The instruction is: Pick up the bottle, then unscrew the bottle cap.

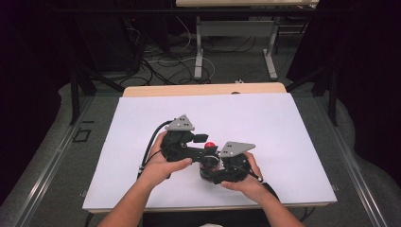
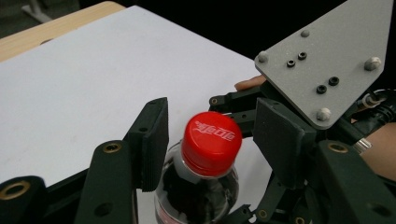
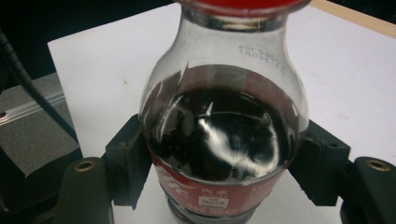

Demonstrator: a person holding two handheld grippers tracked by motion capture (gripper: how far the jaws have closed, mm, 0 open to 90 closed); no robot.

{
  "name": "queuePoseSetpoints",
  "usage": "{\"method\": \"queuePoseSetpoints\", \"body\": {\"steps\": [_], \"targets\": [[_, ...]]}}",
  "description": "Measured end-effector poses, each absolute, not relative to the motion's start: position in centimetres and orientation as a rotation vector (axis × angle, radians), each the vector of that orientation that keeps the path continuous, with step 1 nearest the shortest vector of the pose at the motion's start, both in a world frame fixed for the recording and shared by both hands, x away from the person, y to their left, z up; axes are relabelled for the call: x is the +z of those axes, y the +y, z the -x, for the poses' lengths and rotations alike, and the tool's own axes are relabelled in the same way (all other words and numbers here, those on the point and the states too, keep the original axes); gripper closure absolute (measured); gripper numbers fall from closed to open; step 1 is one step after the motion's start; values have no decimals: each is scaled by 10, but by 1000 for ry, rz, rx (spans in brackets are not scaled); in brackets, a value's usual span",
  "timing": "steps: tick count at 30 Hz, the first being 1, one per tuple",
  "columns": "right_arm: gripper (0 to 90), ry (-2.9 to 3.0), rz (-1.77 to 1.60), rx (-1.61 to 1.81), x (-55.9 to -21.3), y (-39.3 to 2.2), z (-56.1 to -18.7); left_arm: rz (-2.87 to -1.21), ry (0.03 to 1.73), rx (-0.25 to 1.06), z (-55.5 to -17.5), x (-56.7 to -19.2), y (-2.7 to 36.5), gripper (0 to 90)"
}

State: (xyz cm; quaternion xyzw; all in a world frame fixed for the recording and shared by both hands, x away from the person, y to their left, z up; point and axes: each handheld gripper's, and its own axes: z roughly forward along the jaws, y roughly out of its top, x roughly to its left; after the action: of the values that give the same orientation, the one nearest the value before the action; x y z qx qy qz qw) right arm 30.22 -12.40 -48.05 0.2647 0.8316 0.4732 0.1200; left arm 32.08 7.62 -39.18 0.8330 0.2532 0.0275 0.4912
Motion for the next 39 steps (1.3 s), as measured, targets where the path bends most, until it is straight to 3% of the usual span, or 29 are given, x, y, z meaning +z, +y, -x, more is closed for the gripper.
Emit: {"method": "queuePoseSetpoints", "body": {"steps": [9,17,21,28,39], "targets": [[297,2457,-740,1392,-480,-122,-300,-2072,481,26,-326,-396,80,462],[297,2471,-702,1397,-480,-119,-299,-2088,440,-23,-331,-400,76,589],[297,2474,-715,1384,-481,-119,-300,-2088,452,22,-329,-402,74,609],[298,2443,-762,1351,-482,-118,-301,-2059,571,70,-325,-403,71,614],[298,2367,-837,1287,-482,-117,-299,-1961,868,313,-301,-403,47,615]]}}
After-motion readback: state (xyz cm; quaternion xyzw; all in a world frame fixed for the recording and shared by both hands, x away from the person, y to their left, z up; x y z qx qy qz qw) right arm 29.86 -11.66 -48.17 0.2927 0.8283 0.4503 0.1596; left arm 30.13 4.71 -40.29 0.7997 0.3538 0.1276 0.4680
